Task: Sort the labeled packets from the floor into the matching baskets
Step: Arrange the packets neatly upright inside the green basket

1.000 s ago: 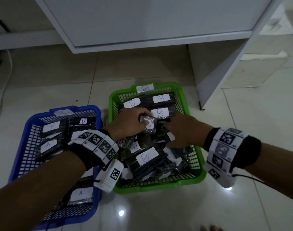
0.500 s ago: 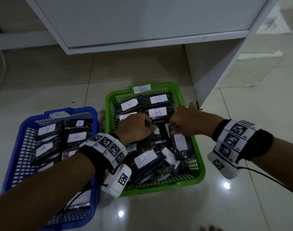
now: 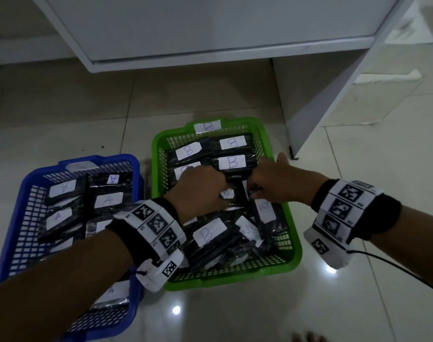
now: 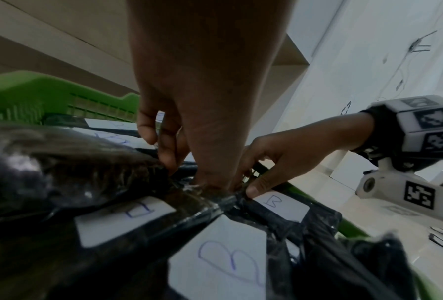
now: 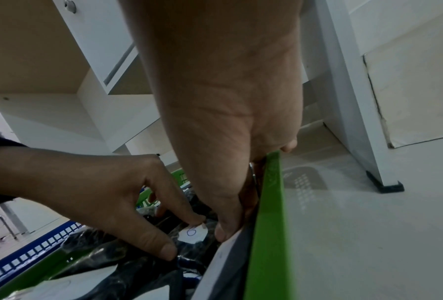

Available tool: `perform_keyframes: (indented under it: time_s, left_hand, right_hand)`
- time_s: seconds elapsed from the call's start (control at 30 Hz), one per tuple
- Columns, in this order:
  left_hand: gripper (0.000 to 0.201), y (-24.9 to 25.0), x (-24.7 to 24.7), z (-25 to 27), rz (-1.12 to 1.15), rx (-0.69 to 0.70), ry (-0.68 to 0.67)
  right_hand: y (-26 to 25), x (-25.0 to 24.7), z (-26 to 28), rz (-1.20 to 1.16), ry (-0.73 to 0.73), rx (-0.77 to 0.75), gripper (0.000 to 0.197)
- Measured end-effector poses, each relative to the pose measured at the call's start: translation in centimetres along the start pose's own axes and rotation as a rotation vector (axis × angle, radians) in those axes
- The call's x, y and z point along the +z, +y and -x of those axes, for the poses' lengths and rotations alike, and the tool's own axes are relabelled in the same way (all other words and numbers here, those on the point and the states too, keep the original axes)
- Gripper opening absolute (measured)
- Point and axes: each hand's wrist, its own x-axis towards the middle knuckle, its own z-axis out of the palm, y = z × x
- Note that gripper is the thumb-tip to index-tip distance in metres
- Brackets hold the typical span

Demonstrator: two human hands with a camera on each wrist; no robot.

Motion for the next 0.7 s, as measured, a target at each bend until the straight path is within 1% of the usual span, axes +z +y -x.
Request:
perform_keyframes:
  time_s: [0.1, 0.2, 0.3, 0.37, 0.47, 0.5, 0.57, 0.63, 0.7]
  left_hand:
    - [0.035, 0.4, 0.0, -0.3, -0.171, 0.033, -0.039]
    - [0.041, 0.5, -0.2, -0.5, -0.224, 0.002, -0.060]
    - [0.038, 1.3, -0.3, -0.8, -0.211, -0.017, -0.042]
    - [0.041, 0.7, -0.7, -0.6, -0.148, -0.008, 0.012]
    - [0.054, -2.0, -1.7, 0.2, 0.013, -0.023, 0.093]
    - [0.053, -2.9, -2.0, 0.6, 0.084, -0.027, 0.108]
    - [0.041, -4.3, -2.4, 1.6, 0.180, -0.044, 0.117]
    - [0.028, -5.5, -2.5, 2.9, 0.202, -0.104, 0.126]
    - [0.021, -6.3, -2.9, 4.1, 0.230, -0.168, 0.150]
  right_hand:
    - [0.3, 0.3, -0.1, -0.054, 0.025, -0.001, 0.016]
    - [0.4, 0.7, -0.4, -0.186, 0.100, 0.021, 0.014]
    - [0.3, 0.2, -0.8, -0.356, 0.168, 0.073, 0.014]
    - [0.1, -0.5, -1.2, -0.422, 0.247, 0.020, 0.017]
    - [-0.4, -1.9, -2.1, -0.511, 0.370, -0.082, 0.022]
    - [-0.6, -2.3, -2.5, -0.499, 0.404, -0.106, 0.022]
    - [-0.8, -2.8, -3.2, -0.483, 0.422, -0.154, 0.023]
    - [-1.2, -2.8, -3.8, -0.476, 0.375, -0.197, 0.025]
    - [-1.8, -2.6, -4.1, -0.462, 0.324, -0.231, 0.033]
